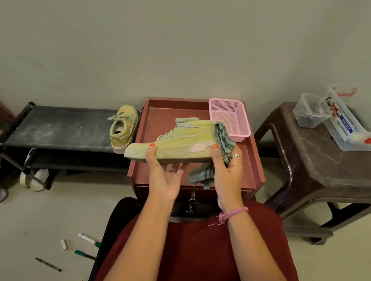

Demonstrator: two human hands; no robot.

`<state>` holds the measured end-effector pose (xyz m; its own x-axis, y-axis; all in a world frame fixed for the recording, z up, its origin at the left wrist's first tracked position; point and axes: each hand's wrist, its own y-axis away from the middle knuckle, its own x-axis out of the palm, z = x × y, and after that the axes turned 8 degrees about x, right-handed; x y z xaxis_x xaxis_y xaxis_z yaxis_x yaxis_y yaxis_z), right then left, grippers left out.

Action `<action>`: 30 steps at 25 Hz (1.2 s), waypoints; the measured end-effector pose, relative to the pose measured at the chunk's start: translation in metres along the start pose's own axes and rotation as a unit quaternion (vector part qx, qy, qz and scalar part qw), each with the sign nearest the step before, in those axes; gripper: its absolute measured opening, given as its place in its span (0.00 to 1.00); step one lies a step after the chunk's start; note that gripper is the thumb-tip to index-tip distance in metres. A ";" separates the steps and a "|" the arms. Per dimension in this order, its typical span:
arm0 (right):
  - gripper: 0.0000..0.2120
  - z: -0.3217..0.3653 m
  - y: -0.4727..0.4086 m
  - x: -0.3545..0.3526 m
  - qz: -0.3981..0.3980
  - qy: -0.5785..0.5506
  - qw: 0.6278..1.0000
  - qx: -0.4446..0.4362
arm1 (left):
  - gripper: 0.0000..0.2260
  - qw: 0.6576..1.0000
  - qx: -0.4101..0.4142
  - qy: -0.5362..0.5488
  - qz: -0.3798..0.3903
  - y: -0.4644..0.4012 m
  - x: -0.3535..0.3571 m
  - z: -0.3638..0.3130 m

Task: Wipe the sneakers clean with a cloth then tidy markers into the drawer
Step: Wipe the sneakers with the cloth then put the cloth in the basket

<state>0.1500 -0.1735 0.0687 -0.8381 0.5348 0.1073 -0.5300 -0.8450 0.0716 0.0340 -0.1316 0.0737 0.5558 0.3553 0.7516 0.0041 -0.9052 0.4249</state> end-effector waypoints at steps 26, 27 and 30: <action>0.14 0.007 -0.006 -0.001 0.018 0.141 0.985 -0.098 | 0.20 0.990 -0.136 0.022 -0.009 0.015 -0.002 0.019; 0.14 0.009 -0.011 0.000 0.030 0.115 0.990 -0.071 | 0.21 0.988 -0.152 0.029 -0.011 0.013 -0.006 0.020; 0.15 0.004 -0.008 0.003 0.027 0.129 0.989 -0.069 | 0.20 0.984 -0.170 0.052 -0.018 0.014 -0.007 0.019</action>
<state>0.1525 -0.1654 0.0726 -0.8618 0.4846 -0.1499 -0.4805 -0.8746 -0.0652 0.0462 -0.1510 0.0647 0.4713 0.4231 0.7738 -0.2661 -0.7683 0.5822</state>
